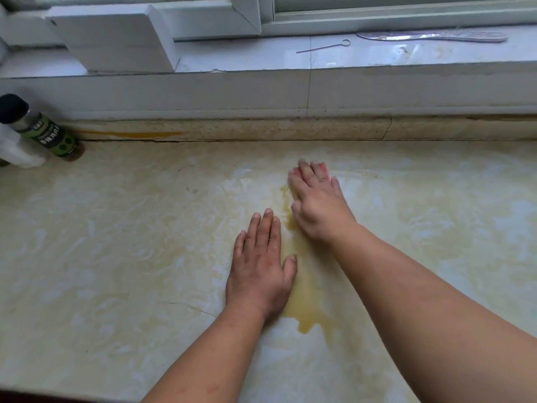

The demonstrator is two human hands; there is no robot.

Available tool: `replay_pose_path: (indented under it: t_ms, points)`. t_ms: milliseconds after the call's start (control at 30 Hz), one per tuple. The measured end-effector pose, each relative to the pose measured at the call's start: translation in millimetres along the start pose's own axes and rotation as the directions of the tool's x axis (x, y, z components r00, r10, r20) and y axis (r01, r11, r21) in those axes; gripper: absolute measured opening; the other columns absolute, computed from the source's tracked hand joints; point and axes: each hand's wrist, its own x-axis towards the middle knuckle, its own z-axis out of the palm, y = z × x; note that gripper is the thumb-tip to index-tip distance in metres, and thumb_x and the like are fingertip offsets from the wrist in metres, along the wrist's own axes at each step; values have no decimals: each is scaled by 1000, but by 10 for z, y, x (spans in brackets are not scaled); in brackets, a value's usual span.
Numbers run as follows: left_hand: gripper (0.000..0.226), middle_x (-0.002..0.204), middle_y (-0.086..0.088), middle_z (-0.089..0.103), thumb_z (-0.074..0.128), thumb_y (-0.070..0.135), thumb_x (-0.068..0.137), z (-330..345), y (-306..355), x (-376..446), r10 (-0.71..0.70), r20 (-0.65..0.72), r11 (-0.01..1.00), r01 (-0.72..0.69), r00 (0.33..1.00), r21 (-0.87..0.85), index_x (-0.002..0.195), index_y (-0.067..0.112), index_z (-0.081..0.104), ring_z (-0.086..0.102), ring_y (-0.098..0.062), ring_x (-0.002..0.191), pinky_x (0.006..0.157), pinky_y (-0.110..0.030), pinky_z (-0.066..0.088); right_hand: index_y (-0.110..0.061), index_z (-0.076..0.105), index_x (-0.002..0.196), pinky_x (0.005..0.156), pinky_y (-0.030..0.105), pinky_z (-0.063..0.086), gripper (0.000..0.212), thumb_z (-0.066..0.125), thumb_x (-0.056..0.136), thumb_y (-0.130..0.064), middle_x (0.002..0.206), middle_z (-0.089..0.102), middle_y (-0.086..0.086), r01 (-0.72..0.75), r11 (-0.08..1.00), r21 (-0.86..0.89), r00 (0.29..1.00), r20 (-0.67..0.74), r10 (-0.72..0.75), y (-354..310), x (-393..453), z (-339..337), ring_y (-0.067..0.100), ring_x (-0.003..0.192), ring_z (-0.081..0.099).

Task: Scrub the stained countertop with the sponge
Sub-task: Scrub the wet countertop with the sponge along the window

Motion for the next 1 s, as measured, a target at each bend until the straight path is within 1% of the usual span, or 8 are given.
replay_pose_path:
  t_ms: [167,300,400,533,700,833,933,1000]
  points:
    - [84,166,6,-40,-7,58,90,21,-6,-2,2,2,1000,-2,1000,-1,162,20,-23,-38,-12,151,127,-39,-17,-25,20,160,124,48,3,71,31,90,-34,170,2,-2,-269,962,36,952,-143,272,657,-361,-167,22,156,-4]
    - [84,166,5,-40,-7,57,90,14,-2,0,5,5,1000,-5,1000,0,162,19,-24,-38,-12,152,127,-40,-16,-19,20,159,125,49,2,69,33,92,-27,170,1,3,-403,912,73,892,-189,410,720,-281,-210,26,156,-6]
    - [84,166,5,-39,-7,58,89,8,7,4,0,3,1000,0,1000,1,162,19,-23,-37,-12,152,127,-40,-16,-19,17,160,124,49,-3,69,40,96,-25,170,-3,4,-305,950,68,941,-132,311,444,-26,-126,29,155,-11]
    - [85,167,5,-39,-8,58,89,18,2,6,-1,5,1000,1,1000,10,163,20,-21,-37,-12,152,128,-41,-15,-22,17,160,123,48,-3,67,38,96,-24,170,-4,-1,-126,992,25,991,-51,127,240,15,-46,22,155,-13]
    - [84,167,4,-38,-6,58,91,32,-10,7,5,0,1000,-5,1000,13,164,19,-21,-37,-13,153,128,-41,-13,-26,14,161,123,45,-2,70,27,92,-34,169,-6,-8,-121,993,8,992,-38,121,405,-711,14,16,154,-17]
    - [84,167,4,-39,-6,58,91,36,-3,16,3,-2,1000,-3,1000,8,163,18,-21,-37,-14,152,128,-41,-15,-28,10,162,122,39,-9,79,15,84,-42,168,-14,-11,-94,995,13,996,7,94,341,-1468,198,11,151,-25]
    - [82,166,4,-39,-3,57,93,36,-3,19,2,-1,1000,-2,1000,19,163,18,-22,-37,-13,152,128,-41,-15,-29,5,162,122,39,-11,78,16,85,-43,167,-18,-10,-121,993,-13,993,10,121,328,-1261,189,13,151,-26]
    - [84,168,5,-37,-4,58,91,30,2,20,1,-5,1000,-1,1000,10,164,19,-20,-36,-13,153,128,-40,-15,-27,7,162,123,44,-6,72,28,93,-37,168,-16,-7,-158,987,-8,987,-33,157,323,-842,136,18,153,-22]
